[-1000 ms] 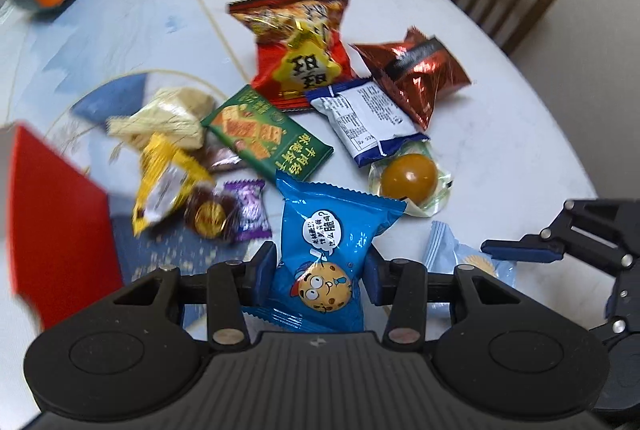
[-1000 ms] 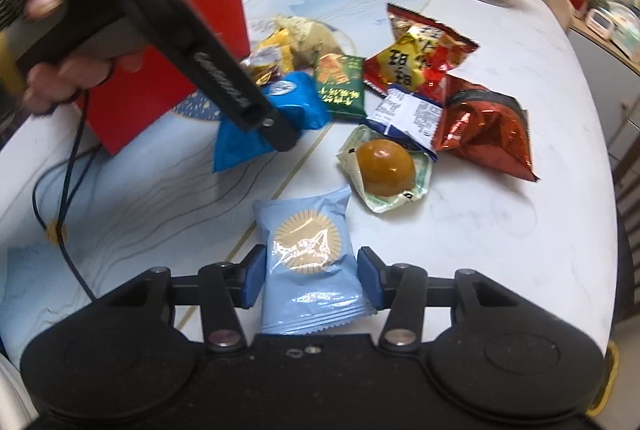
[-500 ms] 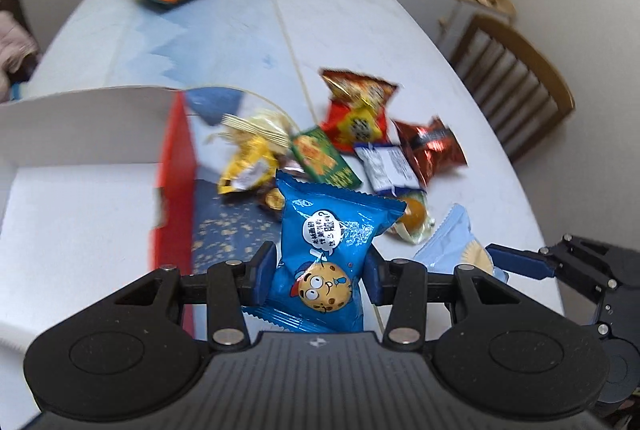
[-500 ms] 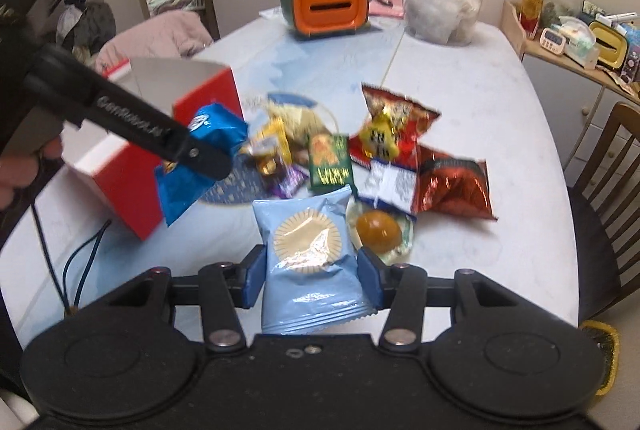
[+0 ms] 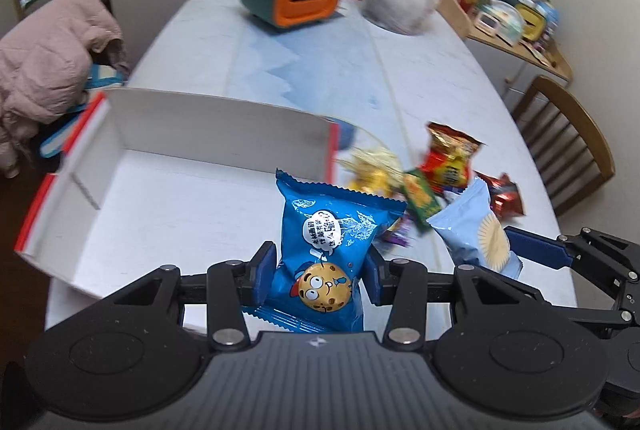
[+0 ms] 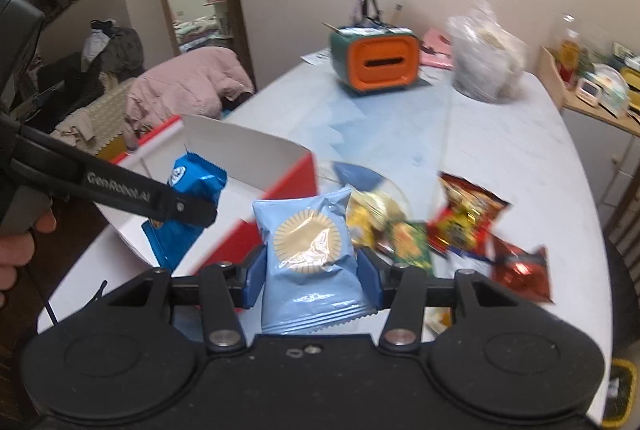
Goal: Organize snacks
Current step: 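Carry both held packets over into the white cardboard box with both tools, then lower the packets onto the box floor and open both tools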
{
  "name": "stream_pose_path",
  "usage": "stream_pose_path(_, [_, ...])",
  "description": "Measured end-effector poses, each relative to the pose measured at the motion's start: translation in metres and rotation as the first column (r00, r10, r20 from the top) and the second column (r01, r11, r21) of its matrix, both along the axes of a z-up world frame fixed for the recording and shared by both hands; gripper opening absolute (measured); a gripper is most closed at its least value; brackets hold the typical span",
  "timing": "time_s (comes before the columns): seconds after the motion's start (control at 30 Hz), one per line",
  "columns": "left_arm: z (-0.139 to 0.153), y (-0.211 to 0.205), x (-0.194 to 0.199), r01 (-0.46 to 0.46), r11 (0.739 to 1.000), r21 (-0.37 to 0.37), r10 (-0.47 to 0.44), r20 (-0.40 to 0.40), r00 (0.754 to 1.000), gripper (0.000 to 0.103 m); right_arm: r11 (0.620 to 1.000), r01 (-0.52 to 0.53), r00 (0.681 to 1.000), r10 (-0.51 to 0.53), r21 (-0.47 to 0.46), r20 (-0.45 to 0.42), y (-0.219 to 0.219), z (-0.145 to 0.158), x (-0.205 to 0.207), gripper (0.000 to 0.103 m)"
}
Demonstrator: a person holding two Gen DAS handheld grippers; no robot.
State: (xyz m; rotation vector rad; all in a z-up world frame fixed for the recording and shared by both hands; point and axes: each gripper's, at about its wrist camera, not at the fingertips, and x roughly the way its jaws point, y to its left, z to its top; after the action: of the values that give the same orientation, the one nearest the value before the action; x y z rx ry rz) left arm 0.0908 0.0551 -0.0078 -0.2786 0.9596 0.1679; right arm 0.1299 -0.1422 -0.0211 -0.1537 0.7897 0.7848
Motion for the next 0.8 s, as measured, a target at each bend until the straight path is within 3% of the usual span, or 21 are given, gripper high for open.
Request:
stream_pose_path(0.23, [0.003,0.051,-0.009,-0.065,0.997,0.030,0.065,-0.002,0.998,0.044,0.999,-0.037,0.999,0.037,-0.007,-0.010,0.058,-0.001,0.000,0.047])
stream_pose_path(0.53, [-0.018,0.124,0.002,-0.145,0.985,0.090,0.152,-0.071,0.986,0.044,0.993,-0.104,0.994,0.103,-0.057,-0.025,0.132,-0.014,0.000,0.047])
stream_pose_path(0.8, [-0.049,0.166,0.026,-0.127,0.986,0.108,0.143,-0.160,0.977,0.044,0.978,-0.144,0.989,0.138,-0.150,-0.049,0.186,-0.043,0.002,0.047])
